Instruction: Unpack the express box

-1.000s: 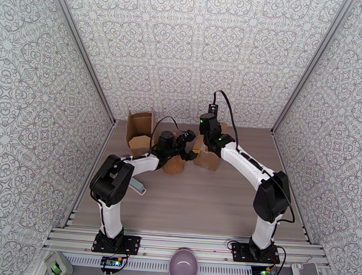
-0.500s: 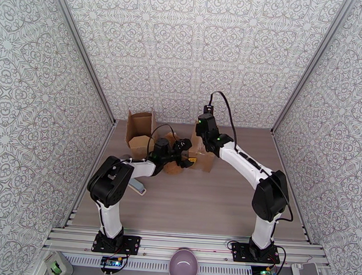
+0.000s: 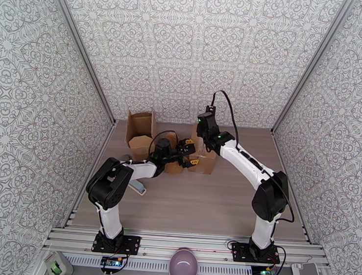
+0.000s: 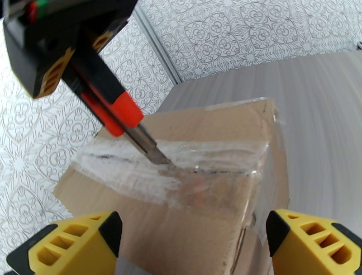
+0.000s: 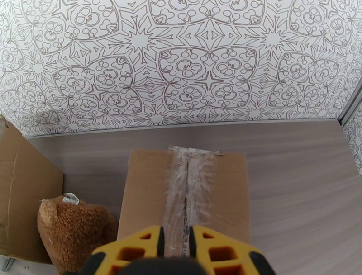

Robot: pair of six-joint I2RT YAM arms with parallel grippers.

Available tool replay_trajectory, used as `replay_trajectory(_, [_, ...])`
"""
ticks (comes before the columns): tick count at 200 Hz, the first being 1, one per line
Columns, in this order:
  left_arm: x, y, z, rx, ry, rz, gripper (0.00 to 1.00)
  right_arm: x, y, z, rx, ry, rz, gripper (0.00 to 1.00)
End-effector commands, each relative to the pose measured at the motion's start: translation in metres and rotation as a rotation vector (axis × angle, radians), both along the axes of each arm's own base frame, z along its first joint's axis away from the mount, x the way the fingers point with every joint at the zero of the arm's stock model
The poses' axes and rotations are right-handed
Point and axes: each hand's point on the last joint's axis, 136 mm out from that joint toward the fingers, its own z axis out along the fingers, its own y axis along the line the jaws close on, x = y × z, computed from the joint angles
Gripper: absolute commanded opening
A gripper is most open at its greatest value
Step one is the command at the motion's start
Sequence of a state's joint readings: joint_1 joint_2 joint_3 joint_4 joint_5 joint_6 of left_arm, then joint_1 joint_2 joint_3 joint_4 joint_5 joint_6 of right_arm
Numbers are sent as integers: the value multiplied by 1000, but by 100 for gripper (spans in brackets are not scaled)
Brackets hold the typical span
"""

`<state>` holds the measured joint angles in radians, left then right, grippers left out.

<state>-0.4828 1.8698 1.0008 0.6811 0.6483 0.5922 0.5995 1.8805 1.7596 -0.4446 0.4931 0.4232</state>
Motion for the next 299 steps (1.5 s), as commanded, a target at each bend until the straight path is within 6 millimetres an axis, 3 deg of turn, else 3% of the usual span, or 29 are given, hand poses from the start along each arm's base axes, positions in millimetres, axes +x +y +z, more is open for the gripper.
replay_trajectory(1, [-3,-11,15,14,-84,-61,82,-1,3,10,24,-11,-15,0])
replay_trajectory(24, [-5,-14,12,45,-98,-91,70,-2,4,12,28,-7,-11,0])
replay_trajectory(63, [-12,-20,6,63,-88,-134,68,-3,4,16,16,-3,-7,0])
replay_trajectory(131, [-24,-30,-11,93,-19,-164,51,-4,6,15,9,13,-18,0])
replay_trajectory(161, [-20,-34,-11,82,8,-126,46,-8,6,15,4,23,-27,0])
replay_trajectory(299, [1,-27,-11,21,95,11,41,-30,-1,6,-34,19,-30,0])
